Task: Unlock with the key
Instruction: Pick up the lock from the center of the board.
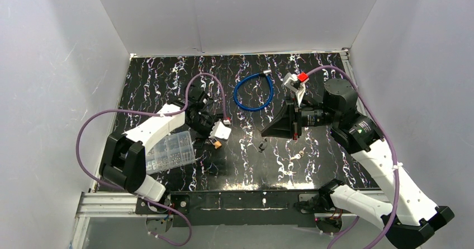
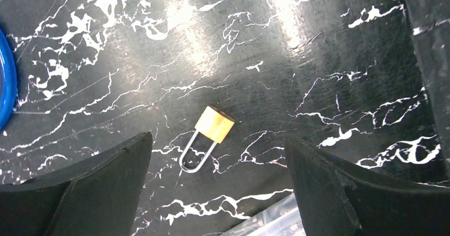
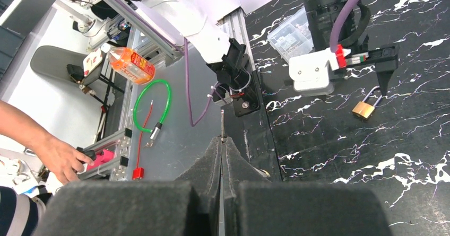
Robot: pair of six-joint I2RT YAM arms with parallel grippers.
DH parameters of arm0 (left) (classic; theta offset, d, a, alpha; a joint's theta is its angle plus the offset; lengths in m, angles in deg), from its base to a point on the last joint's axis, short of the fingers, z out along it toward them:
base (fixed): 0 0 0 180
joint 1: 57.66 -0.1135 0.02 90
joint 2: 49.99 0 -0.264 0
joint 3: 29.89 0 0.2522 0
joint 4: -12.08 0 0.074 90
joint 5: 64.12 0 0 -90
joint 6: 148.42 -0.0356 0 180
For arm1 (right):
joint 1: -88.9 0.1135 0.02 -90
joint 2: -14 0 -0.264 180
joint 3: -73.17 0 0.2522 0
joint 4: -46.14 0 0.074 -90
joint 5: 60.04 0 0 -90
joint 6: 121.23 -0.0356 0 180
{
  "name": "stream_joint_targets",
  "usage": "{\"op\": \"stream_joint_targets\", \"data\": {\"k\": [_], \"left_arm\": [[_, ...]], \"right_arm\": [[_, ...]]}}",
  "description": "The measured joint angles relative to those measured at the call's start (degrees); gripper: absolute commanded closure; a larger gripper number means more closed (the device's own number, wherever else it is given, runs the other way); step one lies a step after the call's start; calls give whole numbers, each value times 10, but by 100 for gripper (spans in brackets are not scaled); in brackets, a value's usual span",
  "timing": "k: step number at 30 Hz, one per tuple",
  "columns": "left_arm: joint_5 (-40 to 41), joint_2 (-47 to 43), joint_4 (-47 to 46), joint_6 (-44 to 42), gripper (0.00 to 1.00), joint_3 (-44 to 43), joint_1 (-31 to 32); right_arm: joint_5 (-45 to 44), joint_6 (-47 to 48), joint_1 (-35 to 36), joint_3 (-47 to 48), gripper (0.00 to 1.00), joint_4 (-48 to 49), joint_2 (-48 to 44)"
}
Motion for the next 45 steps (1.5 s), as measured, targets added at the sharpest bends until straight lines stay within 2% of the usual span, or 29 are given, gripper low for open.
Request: {"op": "stream_joint_targets", "data": {"k": [6, 12, 18, 28, 32, 35, 38, 41, 45], "left_arm": [[-2, 19, 18, -105, 10, 11, -2], [4, 66, 25, -156, 25, 9, -1], [23, 125, 28, -173, 24, -14, -1], [52, 136, -6, -186, 29, -13, 5], [61, 143, -13, -198, 36, -9, 10], [67, 148, -15, -206, 47, -6, 13], [70, 149, -13, -213, 51, -6, 14], [72, 150, -10, -217, 61, -7, 16], [76, 151, -5, -223, 68, -7, 20]], "right_arm": [[-4, -2, -1, 0, 99, 0, -3], [-9, -2, -4, 0, 99, 2, -7], [-10, -2, -8, 0, 99, 2, -7], [-10, -2, -15, 0, 99, 3, -11], [-10, -3, -17, 0, 99, 2, -11], [-11, -3, -19, 0, 99, 2, -10], [-11, -3, -19, 0, 99, 2, -10], [-11, -4, -21, 0, 99, 2, -10], [-11, -5, -22, 0, 99, 2, -10]]}}
